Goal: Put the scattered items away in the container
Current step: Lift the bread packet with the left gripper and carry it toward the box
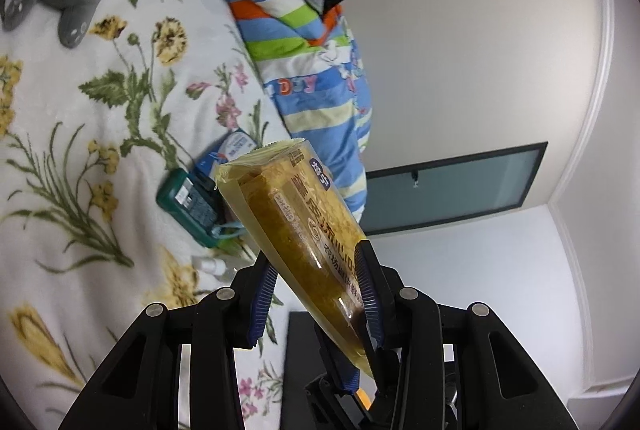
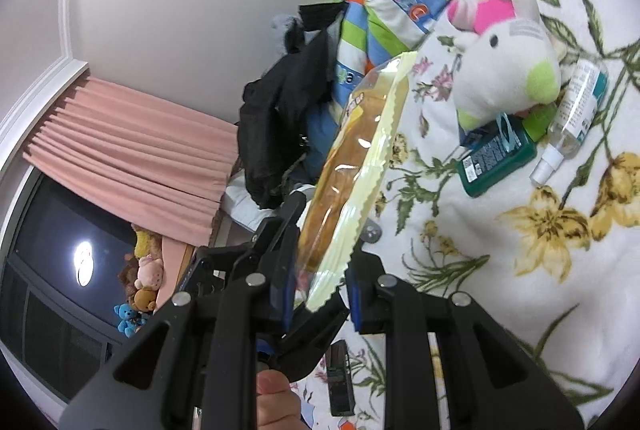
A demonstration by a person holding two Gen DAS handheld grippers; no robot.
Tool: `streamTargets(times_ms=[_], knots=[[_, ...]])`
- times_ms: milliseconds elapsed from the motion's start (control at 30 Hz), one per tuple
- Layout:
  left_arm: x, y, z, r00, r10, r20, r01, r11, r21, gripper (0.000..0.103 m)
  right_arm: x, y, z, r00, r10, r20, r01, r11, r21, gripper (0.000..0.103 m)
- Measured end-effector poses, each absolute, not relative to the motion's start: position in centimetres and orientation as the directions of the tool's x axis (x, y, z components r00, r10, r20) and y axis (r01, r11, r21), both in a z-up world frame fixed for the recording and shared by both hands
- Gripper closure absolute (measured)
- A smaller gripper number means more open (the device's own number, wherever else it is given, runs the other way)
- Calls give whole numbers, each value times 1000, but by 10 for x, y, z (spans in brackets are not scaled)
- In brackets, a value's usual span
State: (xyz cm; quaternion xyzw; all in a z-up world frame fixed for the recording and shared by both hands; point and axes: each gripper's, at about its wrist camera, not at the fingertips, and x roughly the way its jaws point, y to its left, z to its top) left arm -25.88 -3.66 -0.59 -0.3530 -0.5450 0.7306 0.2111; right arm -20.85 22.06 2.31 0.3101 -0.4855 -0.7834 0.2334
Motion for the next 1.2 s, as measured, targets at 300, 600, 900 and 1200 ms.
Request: streamTargets(times_ms=[300,600,900,1200], knots=[[-226,-23,37,-664,700,-264,25,-332,-943,63,-169,232,59,-718,-663,-213,113,-412,904,82],[-199,4,80,-653,716,-245,-41,-357,-933,63,-132,252,91,-746,-645,-164,154,-407,900,81],[-185,67,107,-607,759,-234,-110,-372,-922,63,-97,307,113,-797,-590,-131,163,-418,894,81],[-181,148,121,-532,816,-226,-164,-361,-918,63,-61,382,124,-856,-505,-111,138,-429,893,81]])
